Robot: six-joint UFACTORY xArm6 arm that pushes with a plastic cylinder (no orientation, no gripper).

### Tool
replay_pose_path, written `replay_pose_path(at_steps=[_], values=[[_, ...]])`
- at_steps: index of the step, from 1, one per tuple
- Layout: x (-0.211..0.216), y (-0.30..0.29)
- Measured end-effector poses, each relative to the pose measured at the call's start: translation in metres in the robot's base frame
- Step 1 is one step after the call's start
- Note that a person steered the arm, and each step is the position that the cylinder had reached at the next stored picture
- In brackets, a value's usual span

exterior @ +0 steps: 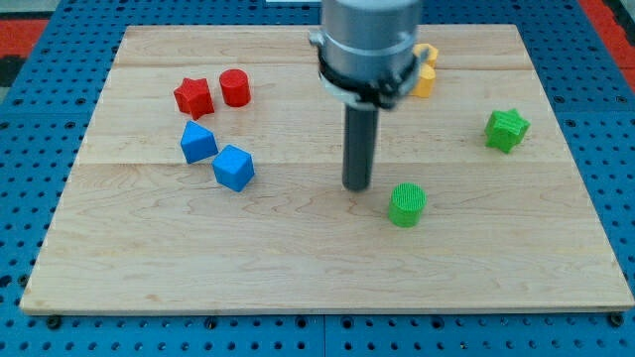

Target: Push the green star diagonally right above the green circle

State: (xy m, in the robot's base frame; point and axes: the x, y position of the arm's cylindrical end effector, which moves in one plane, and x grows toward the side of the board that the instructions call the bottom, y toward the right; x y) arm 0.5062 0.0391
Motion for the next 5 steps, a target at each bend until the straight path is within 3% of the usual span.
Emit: replay_pose_path(at_steps=[1, 2, 3, 4, 5], values=[[0.052, 0.012], [0.017, 0.082], [-0.036, 0.095], [-0.046, 0.118], [-0.03, 0.205]])
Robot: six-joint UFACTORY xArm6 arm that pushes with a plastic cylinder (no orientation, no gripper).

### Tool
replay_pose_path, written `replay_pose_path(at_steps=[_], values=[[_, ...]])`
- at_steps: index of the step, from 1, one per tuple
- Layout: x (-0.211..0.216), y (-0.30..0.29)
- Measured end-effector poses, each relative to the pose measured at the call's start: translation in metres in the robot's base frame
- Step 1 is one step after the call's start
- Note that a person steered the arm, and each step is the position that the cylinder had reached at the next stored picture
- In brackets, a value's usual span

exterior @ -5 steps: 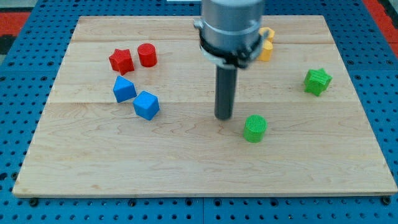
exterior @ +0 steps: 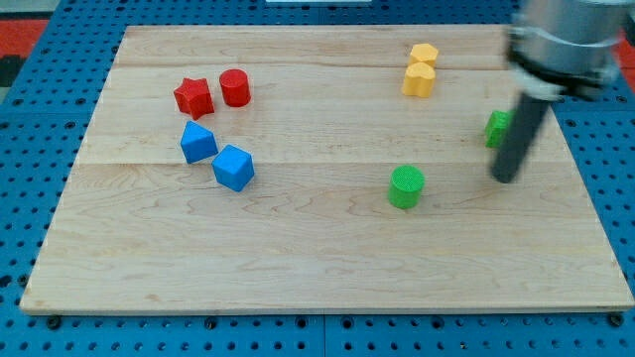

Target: Push the green star diagonally right above the green circle

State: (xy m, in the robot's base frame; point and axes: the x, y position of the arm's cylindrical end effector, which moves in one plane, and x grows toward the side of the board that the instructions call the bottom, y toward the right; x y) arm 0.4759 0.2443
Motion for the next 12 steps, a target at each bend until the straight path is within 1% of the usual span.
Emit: replay_pose_path(at_steps=[1, 2, 3, 4, 5, 6, 7, 8, 9, 10, 11, 12], values=[[-0.028, 0.072], [-0.073, 0.063], [-0.067, 0.017], [-0.042, -0.041], [-0.03, -0.044], [-0.069, 0.011], [-0.104, 0.006], [-0.08, -0.043], [-0.044, -0.067], [-0.025, -0.1], [-0.063, -0.093], [-0.082, -0.119]])
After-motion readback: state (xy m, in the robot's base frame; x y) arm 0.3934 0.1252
